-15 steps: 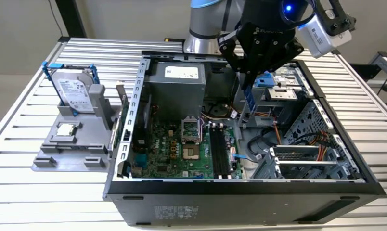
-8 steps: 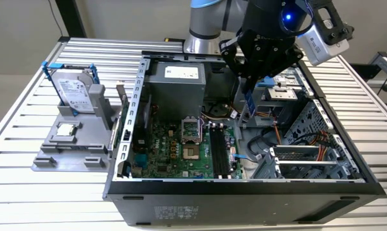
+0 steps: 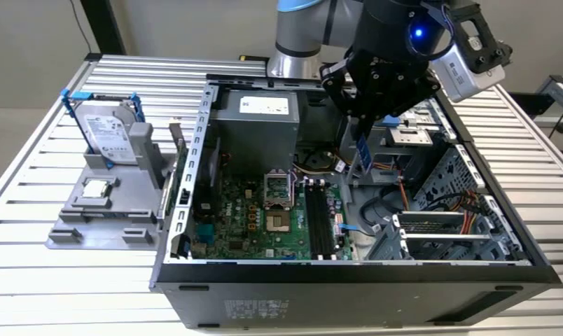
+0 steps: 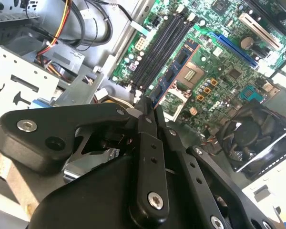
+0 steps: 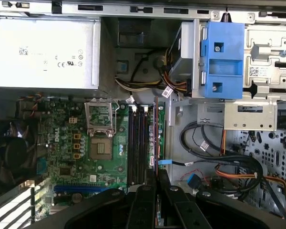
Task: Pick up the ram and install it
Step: 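Insert the ram into the slot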
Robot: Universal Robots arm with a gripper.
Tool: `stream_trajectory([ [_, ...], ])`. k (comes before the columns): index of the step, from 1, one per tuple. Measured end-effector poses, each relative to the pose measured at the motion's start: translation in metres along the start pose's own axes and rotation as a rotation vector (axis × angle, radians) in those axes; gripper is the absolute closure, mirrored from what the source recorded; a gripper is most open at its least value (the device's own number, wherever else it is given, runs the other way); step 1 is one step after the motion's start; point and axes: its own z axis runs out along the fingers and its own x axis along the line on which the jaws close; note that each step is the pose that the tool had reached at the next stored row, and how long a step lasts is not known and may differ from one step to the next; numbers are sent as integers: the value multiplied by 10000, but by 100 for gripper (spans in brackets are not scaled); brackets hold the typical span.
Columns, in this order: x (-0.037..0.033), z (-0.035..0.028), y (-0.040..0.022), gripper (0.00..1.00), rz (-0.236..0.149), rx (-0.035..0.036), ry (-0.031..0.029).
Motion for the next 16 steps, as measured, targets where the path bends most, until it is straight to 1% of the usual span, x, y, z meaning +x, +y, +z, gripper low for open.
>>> stream_trajectory([
  [4,0,8,0,100,0,-3,0],
  [9,1,47,-2,100,0,-4,-1],
  [16,1,57,-2,100,0,-4,0],
])
